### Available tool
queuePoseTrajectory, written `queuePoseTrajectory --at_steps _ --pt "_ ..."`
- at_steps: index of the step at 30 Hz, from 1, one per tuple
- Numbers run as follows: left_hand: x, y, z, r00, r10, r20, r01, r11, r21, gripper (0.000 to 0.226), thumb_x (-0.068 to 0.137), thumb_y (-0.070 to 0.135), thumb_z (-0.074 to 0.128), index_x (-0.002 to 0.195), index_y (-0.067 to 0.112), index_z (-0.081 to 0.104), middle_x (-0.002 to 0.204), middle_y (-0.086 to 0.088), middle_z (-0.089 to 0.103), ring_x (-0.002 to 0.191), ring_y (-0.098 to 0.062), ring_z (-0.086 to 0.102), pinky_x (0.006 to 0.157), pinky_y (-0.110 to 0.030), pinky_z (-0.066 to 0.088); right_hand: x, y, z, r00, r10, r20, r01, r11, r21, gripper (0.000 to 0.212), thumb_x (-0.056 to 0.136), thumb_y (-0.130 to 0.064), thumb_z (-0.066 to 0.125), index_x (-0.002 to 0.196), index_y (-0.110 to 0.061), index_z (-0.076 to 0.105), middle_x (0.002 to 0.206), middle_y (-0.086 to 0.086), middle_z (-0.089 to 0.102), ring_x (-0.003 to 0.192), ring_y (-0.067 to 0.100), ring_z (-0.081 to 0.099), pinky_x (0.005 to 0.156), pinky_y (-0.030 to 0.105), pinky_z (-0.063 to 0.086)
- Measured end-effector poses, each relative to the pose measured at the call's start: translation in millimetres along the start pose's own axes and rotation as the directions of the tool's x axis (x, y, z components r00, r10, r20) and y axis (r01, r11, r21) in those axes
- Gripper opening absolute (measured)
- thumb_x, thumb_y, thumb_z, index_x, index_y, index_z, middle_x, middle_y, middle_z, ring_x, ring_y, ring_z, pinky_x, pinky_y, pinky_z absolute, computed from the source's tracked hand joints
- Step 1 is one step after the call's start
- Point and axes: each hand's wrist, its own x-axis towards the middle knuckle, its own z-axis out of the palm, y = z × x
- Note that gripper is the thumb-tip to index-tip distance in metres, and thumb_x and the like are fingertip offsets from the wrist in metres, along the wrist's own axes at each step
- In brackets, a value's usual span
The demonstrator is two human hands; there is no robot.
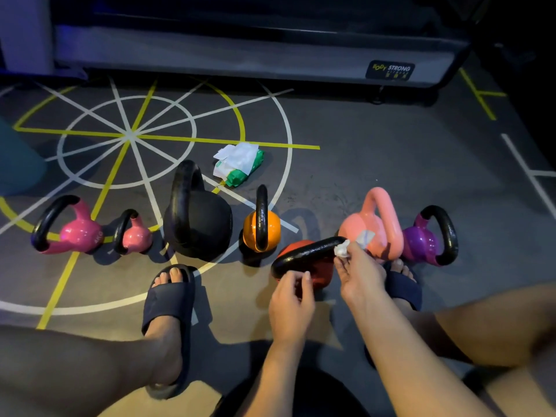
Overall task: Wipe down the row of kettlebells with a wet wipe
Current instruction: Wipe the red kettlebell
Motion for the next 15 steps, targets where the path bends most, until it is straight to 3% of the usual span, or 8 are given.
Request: queuePoseTrajectory --at_steps 2,4,7,9,11,13,15 --pt "-2 2 9 0.999 -0.001 0.054 0.008 0.992 -0.129 0.029 0.099 0.047 0.052 0.095 0.027 0.072 0.089 0.014 0.072 0.089 -0.003 0.067 0.082 -0.036 0.055 9 -1 -9 0.993 -0.119 0.010 0.118 0.971 -0.209 0.011 0.086 -0.001 0.068 0.095 -0.007 0.066 0.081 0.009 0.066 0.069 0.017 0.062 0.065 0.027 0.053" --pt "-2 11 13 0.981 -0.054 0.189 0.112 0.944 -0.310 0.023 0.101 0.040 0.057 0.108 0.029 0.075 0.102 0.014 0.075 0.102 -0.003 0.068 0.094 -0.036 0.055 11 7 -20 0.984 -0.147 0.101 0.177 0.875 -0.451 0.010 0.083 -0.002 0.071 0.092 -0.007 0.070 0.080 0.012 0.068 0.070 0.020 0.062 0.063 0.031 0.053" --pt "3 21 19 0.943 -0.038 0.331 0.200 0.860 -0.470 0.024 0.104 0.034 0.054 0.115 0.027 0.074 0.110 0.006 0.076 0.111 -0.013 0.068 0.099 -0.041 0.053 12 15 -26 0.954 -0.050 0.295 0.233 0.740 -0.630 0.010 0.079 -0.002 0.075 0.084 -0.011 0.074 0.080 0.011 0.073 0.078 0.022 0.068 0.079 0.041 0.061" --pt "2 27 25 0.944 -0.098 0.314 0.275 0.762 -0.587 0.024 0.106 0.027 0.054 0.113 0.018 0.075 0.107 -0.003 0.076 0.107 -0.019 0.069 0.095 -0.039 0.054 12 -5 -24 0.889 0.008 0.457 0.363 0.596 -0.716 0.013 0.085 -0.001 0.072 0.086 -0.013 0.076 0.083 0.011 0.075 0.080 0.020 0.069 0.070 0.028 0.059" --pt "1 32 34 0.929 -0.193 0.317 0.362 0.660 -0.659 0.024 0.104 0.024 0.057 0.108 0.011 0.077 0.101 -0.010 0.077 0.096 -0.019 0.069 0.085 -0.036 0.053 5 -41 -24 0.758 0.240 0.607 0.465 0.455 -0.760 0.020 0.092 -0.002 0.065 0.101 -0.017 0.076 0.093 0.009 0.076 0.082 0.012 0.069 0.070 0.020 0.055" --pt "-1 29 43 0.923 -0.235 0.307 0.383 0.656 -0.650 0.021 0.099 0.029 0.066 0.101 0.013 0.078 0.093 -0.007 0.077 0.086 -0.016 0.067 0.080 -0.036 0.051 -1 -78 -28 0.654 0.435 0.620 0.626 0.151 -0.765 0.028 0.096 -0.012 0.063 0.118 -0.028 0.069 0.106 -0.005 0.075 0.091 0.004 0.066 0.084 0.021 0.054" --pt "-4 21 48 0.934 -0.257 0.249 0.354 0.765 -0.537 0.017 0.092 0.036 0.071 0.096 0.022 0.078 0.090 0.002 0.078 0.085 -0.012 0.070 0.083 -0.037 0.055 2 -110 -27 0.649 0.438 0.622 0.758 -0.303 -0.578 0.034 0.097 -0.025 0.061 0.130 -0.035 0.063 0.111 -0.019 0.069 0.100 0.002 0.063 0.092 0.018 0.048"
